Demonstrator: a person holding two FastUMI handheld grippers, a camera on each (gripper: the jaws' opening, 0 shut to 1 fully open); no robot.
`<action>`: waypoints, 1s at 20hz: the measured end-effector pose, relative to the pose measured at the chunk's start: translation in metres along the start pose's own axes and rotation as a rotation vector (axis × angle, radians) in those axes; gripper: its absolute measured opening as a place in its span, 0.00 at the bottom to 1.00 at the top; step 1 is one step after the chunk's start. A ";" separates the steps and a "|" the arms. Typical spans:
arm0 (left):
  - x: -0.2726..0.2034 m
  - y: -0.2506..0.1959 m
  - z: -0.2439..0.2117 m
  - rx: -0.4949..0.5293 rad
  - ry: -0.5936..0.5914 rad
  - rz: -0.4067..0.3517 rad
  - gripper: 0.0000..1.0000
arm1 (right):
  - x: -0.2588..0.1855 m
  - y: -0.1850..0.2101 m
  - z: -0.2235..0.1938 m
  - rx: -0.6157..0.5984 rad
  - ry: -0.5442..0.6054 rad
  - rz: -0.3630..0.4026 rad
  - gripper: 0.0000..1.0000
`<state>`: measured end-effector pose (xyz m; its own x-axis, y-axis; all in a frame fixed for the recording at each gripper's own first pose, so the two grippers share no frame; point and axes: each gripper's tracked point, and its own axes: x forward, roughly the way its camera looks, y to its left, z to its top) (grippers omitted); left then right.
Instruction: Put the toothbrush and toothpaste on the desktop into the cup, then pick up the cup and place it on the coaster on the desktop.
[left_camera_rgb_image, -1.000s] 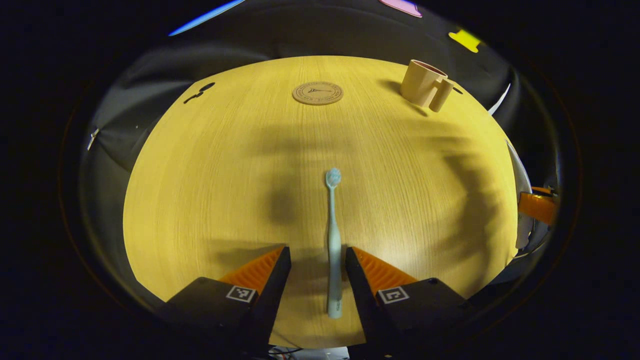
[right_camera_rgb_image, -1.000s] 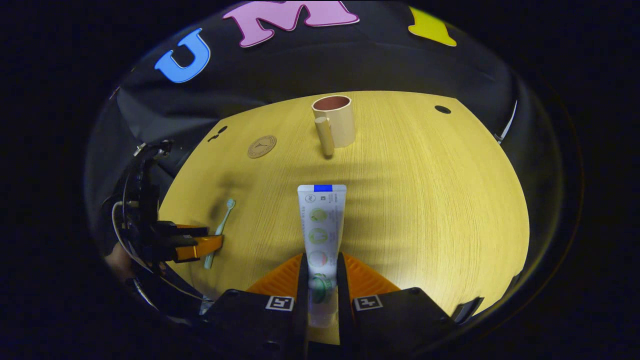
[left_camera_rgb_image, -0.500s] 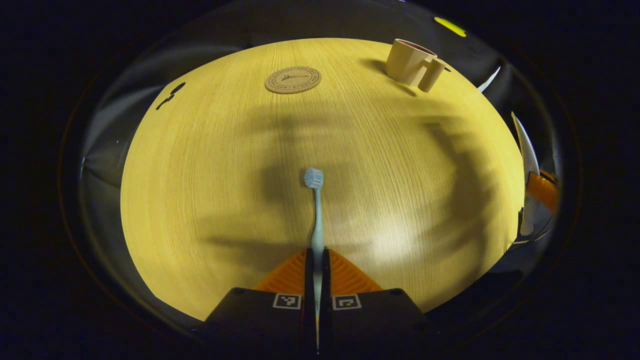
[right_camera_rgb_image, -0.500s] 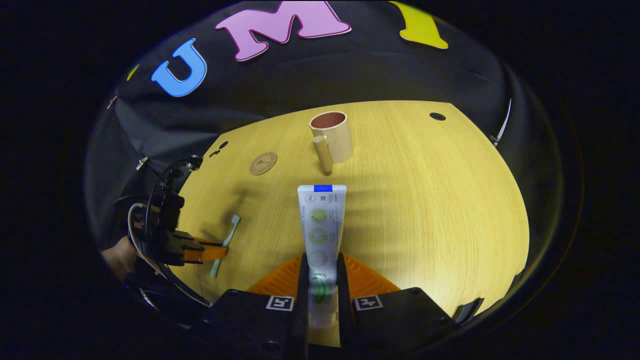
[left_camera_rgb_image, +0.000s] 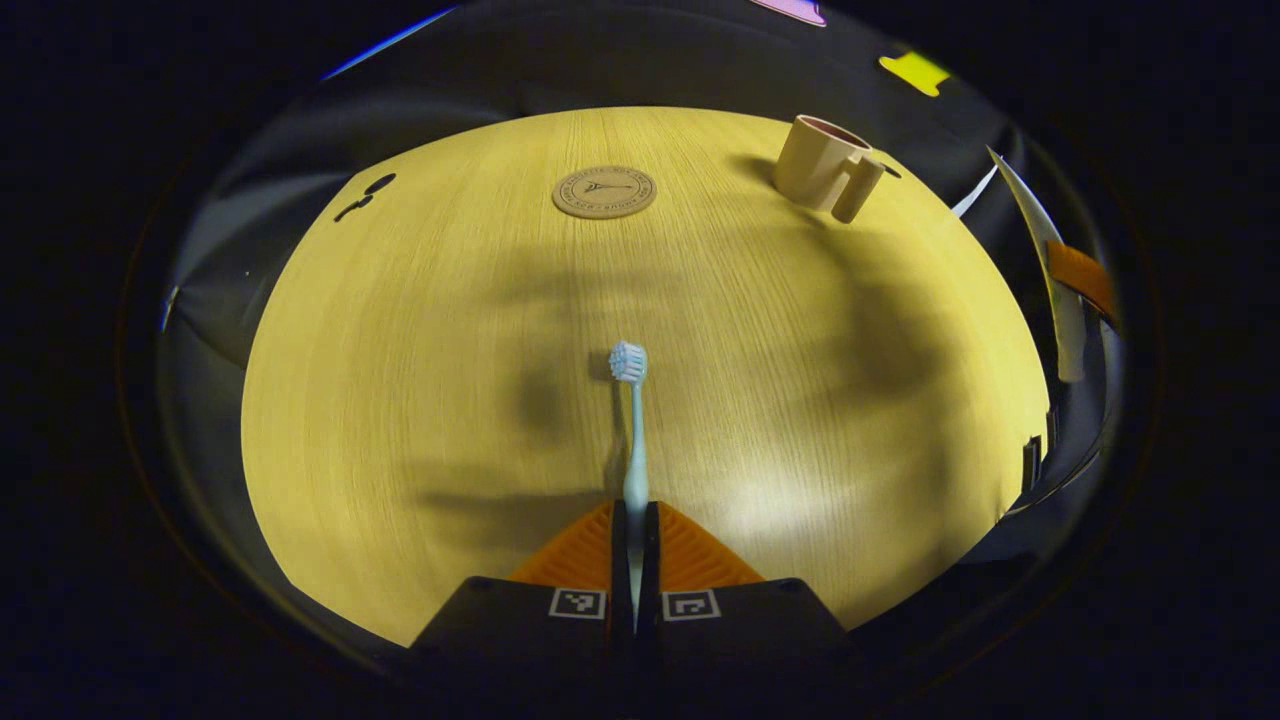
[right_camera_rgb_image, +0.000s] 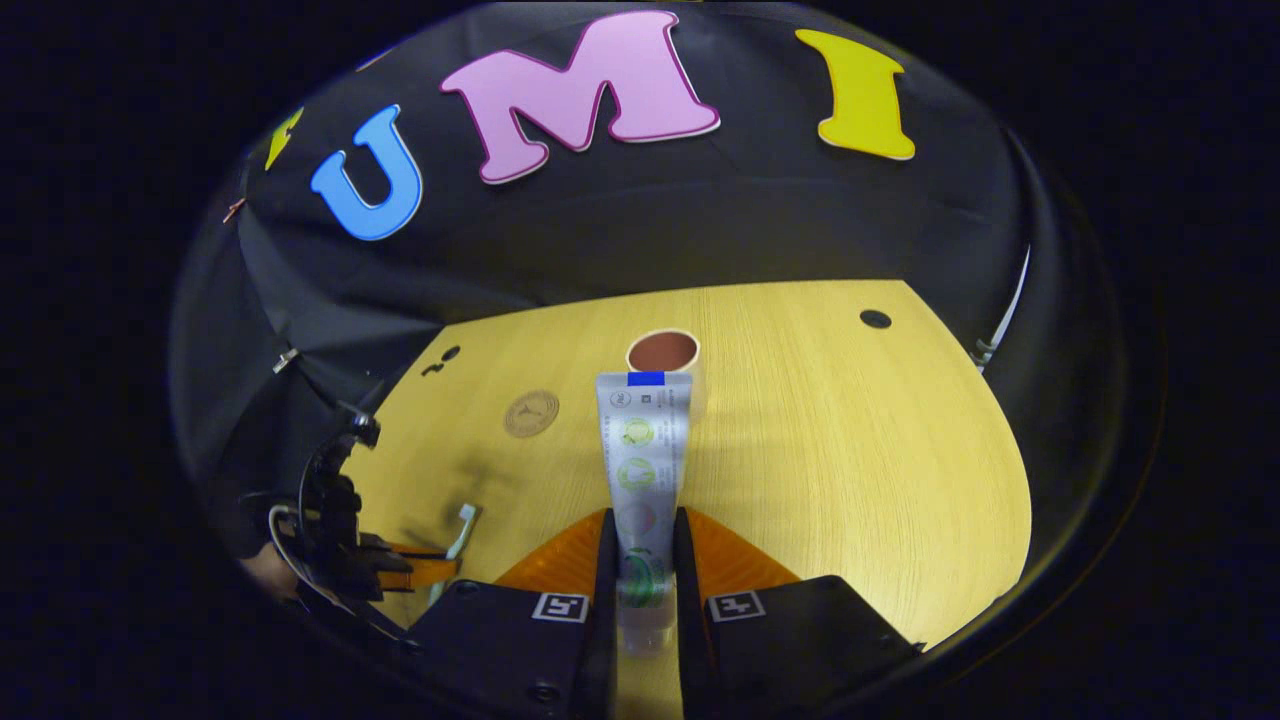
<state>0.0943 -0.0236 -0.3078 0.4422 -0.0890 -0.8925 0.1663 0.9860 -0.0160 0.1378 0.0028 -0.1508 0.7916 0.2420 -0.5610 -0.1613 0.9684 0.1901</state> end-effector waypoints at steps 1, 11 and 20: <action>-0.006 0.000 0.003 -0.006 -0.021 -0.001 0.06 | 0.005 0.003 0.014 -0.002 -0.034 0.003 0.28; -0.045 -0.041 0.048 0.018 -0.320 -0.150 0.06 | 0.076 0.007 0.121 -0.040 -0.361 0.003 0.28; -0.063 -0.077 0.082 -0.001 -0.436 -0.244 0.06 | 0.138 -0.009 0.176 -0.134 -0.642 -0.061 0.28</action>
<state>0.1257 -0.1051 -0.2131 0.7178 -0.3675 -0.5914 0.3099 0.9292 -0.2013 0.3519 0.0167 -0.0883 0.9892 0.1430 0.0325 -0.1445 0.9883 0.0483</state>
